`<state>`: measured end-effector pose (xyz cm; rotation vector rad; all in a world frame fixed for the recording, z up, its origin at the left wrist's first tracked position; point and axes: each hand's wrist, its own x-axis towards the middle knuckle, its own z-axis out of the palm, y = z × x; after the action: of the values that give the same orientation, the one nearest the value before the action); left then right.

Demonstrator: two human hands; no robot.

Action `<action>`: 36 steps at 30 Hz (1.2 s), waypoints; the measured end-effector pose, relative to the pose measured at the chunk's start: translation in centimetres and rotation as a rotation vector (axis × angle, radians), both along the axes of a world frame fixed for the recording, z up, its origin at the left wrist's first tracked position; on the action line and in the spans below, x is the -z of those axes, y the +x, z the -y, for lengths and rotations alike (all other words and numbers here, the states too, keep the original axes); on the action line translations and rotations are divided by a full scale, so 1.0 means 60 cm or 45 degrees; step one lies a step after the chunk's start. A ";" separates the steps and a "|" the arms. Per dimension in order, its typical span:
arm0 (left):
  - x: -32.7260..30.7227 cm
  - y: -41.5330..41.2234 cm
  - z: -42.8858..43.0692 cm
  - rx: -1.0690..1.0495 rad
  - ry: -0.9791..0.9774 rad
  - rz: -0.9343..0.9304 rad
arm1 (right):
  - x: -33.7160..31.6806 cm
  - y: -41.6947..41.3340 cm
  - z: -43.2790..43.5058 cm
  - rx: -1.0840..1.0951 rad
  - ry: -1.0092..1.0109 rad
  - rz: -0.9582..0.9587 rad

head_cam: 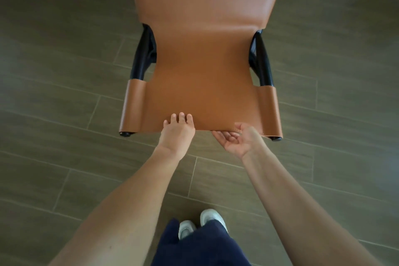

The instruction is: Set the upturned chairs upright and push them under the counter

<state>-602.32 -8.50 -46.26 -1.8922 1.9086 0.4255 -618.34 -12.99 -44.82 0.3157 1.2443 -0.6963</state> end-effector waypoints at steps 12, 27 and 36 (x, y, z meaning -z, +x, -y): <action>-0.299 0.090 0.236 0.191 -0.203 0.063 | -0.289 0.073 0.250 -0.003 -0.064 -0.083; -0.447 0.147 0.464 0.069 -0.301 -0.190 | -0.443 0.134 0.465 0.056 -0.229 -0.265; -0.490 0.182 0.587 -0.026 -0.339 -0.288 | -0.490 0.159 0.594 -0.071 -0.260 -0.415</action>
<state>-591.43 -43.70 -16.84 -2.1096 2.1869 0.4250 -608.79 -48.63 -15.41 -0.0033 1.4695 -0.8415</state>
